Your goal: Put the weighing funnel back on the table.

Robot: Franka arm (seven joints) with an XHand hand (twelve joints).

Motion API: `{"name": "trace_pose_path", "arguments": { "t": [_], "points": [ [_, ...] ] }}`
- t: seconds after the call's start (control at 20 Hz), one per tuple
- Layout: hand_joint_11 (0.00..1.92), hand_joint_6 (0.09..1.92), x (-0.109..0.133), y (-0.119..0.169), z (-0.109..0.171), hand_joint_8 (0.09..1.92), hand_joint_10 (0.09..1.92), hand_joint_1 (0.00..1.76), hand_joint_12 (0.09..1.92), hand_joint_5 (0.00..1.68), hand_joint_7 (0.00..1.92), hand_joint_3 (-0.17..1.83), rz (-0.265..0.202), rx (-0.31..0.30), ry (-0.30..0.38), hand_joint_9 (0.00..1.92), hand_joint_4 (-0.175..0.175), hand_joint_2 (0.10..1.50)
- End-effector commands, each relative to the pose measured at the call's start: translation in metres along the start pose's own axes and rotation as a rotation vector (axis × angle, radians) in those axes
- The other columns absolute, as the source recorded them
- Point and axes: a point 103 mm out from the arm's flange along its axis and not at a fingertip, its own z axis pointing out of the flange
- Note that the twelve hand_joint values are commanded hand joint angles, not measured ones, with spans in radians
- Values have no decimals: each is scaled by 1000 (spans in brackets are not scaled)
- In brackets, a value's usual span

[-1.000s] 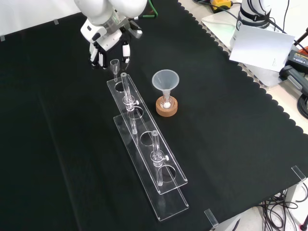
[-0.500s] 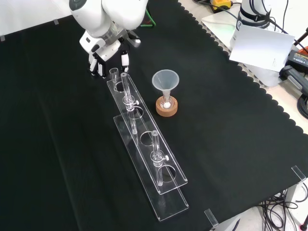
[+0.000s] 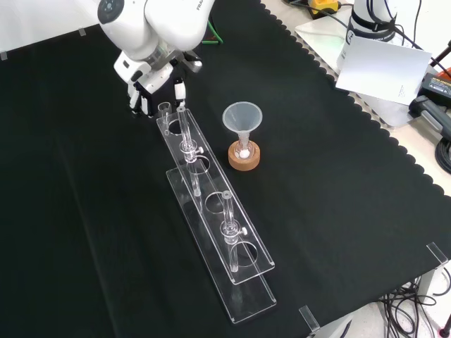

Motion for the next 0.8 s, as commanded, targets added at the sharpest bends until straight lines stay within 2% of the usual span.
{"name": "trace_pose_path", "arguments": {
  "t": [0.05,0.15,0.35,0.45,0.55,0.75,0.8],
  "points": [
    [834,612,34,15,-13,658,312,1119,1020,1280,548,538,21,0,-36,938,175,715],
    [833,612,30,14,-11,658,312,1119,1020,1280,548,538,15,-6,-20,937,175,715],
    [833,613,-6,14,3,658,311,1119,1020,1279,548,539,9,-3,-23,937,175,715],
    [833,614,-15,16,9,658,311,1119,1020,1279,548,539,17,-5,-29,937,175,715],
    [833,615,-14,17,9,658,311,1119,1020,1278,548,539,4,-12,-18,937,175,715],
    [833,617,-11,19,10,658,311,1118,1020,1278,548,540,19,-5,-14,936,175,715],
    [833,617,21,24,-1,658,311,1118,1021,1277,548,540,37,0,-43,936,175,715]
  ]
}}
